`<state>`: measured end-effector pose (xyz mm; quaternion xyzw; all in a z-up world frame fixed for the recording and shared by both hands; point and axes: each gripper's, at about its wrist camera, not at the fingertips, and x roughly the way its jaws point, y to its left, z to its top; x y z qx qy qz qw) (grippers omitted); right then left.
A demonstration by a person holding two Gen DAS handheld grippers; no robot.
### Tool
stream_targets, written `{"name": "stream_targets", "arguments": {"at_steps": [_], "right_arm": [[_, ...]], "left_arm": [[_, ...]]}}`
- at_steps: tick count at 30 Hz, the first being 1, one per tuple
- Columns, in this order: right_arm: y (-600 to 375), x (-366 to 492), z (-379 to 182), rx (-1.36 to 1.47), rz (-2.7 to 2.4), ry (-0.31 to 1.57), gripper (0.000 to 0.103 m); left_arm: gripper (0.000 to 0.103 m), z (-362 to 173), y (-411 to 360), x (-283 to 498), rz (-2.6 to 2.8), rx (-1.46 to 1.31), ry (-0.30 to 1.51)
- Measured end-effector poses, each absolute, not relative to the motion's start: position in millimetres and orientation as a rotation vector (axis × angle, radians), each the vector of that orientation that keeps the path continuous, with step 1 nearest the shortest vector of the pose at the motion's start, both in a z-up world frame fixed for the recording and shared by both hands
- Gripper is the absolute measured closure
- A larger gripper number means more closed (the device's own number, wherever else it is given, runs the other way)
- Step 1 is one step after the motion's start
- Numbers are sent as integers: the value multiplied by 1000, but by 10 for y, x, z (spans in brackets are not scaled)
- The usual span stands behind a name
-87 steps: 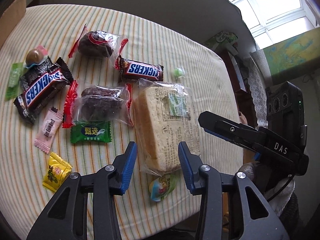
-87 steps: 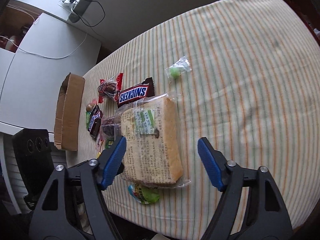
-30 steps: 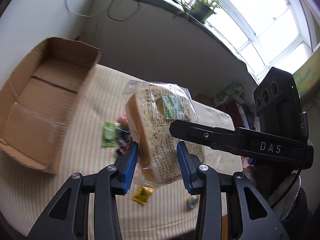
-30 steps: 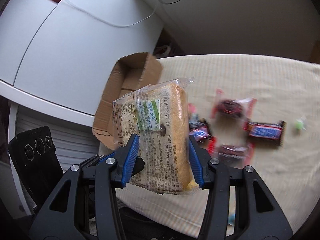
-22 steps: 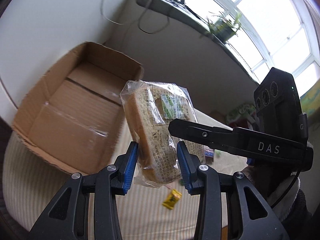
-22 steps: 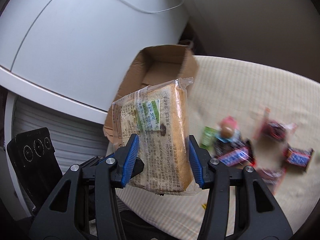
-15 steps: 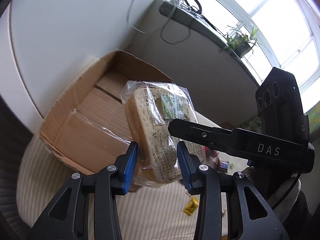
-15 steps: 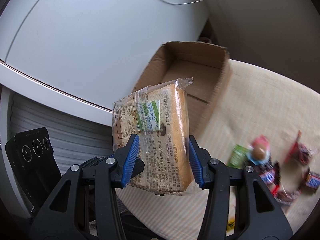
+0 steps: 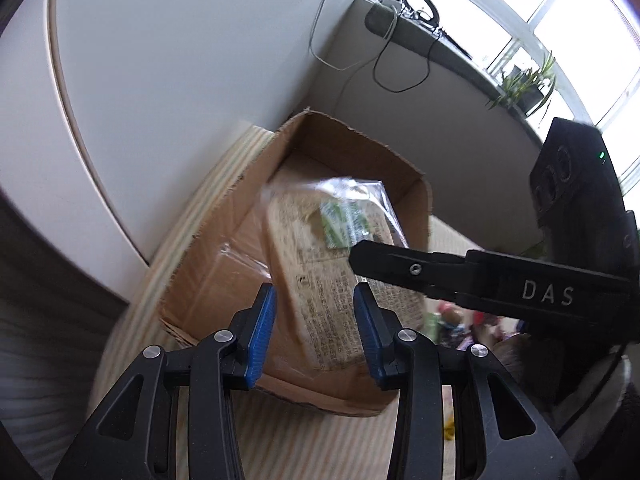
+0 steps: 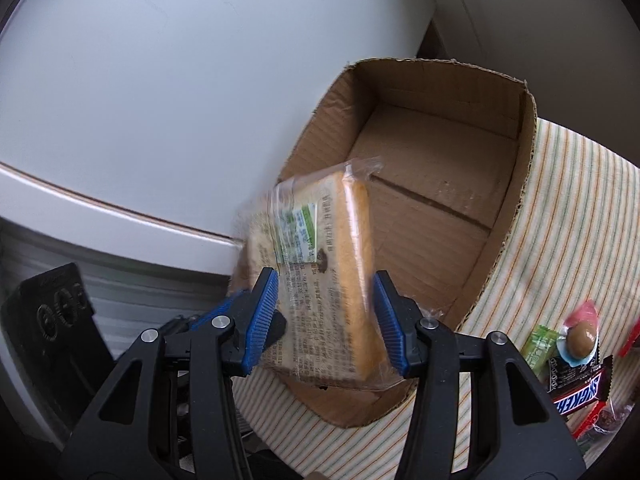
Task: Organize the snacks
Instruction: 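Carry the bread slice with the right tool into the cardboard box and open, then move the right tool to the green egg-shaped candy and close on it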
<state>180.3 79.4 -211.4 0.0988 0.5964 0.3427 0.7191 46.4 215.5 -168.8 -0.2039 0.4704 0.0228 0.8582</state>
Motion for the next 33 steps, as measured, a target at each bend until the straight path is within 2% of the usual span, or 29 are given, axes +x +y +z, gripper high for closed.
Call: {"name": "stream_targets", "arguments": {"at_steps": [15,26,28,30,33], "right_arm": [[649,1706,-1839,179,751,1241,52],[-150,1332,-1425,88,652,1125,51],[-360,1239,-1384,73,613,1106,47],[-575,1149,-1357,66,571,1088,30],[-906,981,-1355,39,504,1064,30]], "left_arm": [[65,-1605,2210,273,57,-398,973],[65,-1387,1776,74,-77,-303,957],[65,-1379,1664,42,-116,-293,960],[64,-1380,1549,9,-151,-284,970],[64,-1427,1337,-18,-220,-255,991]]}}
